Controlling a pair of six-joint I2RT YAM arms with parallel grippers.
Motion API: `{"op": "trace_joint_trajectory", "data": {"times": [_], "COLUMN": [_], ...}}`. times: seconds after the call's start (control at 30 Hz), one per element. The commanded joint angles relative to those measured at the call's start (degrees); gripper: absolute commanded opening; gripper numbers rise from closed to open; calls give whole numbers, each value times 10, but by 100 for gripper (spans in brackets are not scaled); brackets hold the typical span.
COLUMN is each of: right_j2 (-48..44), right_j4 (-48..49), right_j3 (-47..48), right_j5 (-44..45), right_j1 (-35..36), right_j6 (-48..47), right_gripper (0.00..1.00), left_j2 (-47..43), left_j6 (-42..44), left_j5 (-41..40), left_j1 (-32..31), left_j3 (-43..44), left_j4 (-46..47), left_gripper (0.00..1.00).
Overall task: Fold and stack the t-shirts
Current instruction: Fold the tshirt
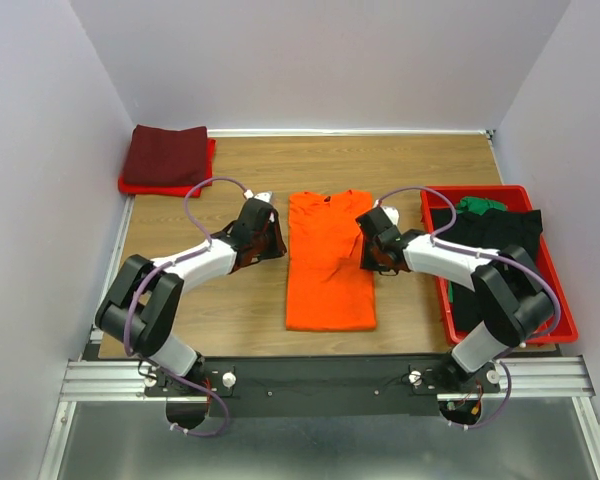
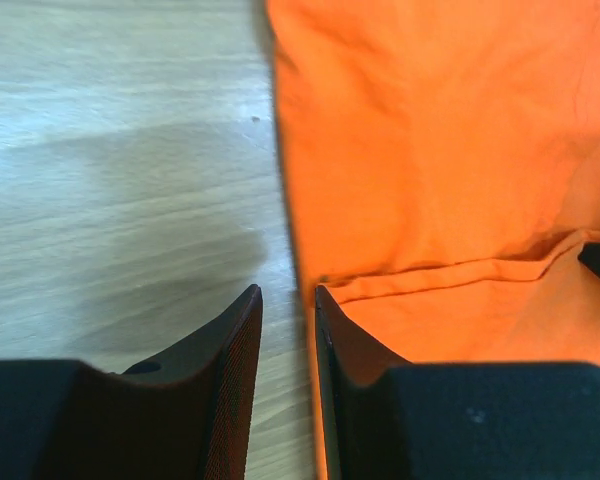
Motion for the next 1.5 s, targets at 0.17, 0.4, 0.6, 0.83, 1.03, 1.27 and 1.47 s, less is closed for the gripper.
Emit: {"op": "trace_joint_trajectory", "data": {"times": [0.17, 0.4, 0.6, 0.83, 1.03, 1.27, 1.47], "right_j2": [-21, -73, -152, -224, -249, -253, -264], "right_j4": [-70, -125, -152, -171, -167, -152, -151], "right_j3": [17, -3, -76, -150, -187, -224, -241], "right_j5": [-13, -65, -178, -261, -285, -305, -292], "right_j1": [-16, -19, -19, -19, -18, -8, -6], "right_j6": [-24, -10, 16, 54, 79, 102, 114], "right_gripper": [46, 58, 58, 45, 44, 43, 42], "left_j2": [-49, -118, -179, -209, -202, -191, -195], "left_j6": [33, 5, -46, -81, -117, -132, -138], "left_j5": [34, 125, 177, 174, 165, 164, 155], "left_j1": [4, 4, -19, -60, -103, -121, -131], "left_j3": [-4, -99, -170, -181, -191, -191, -185], "left_j4": [-40, -46, -47, -82, -93, -107, -138], "left_gripper": [38, 44, 44, 44, 44, 42, 41]}}
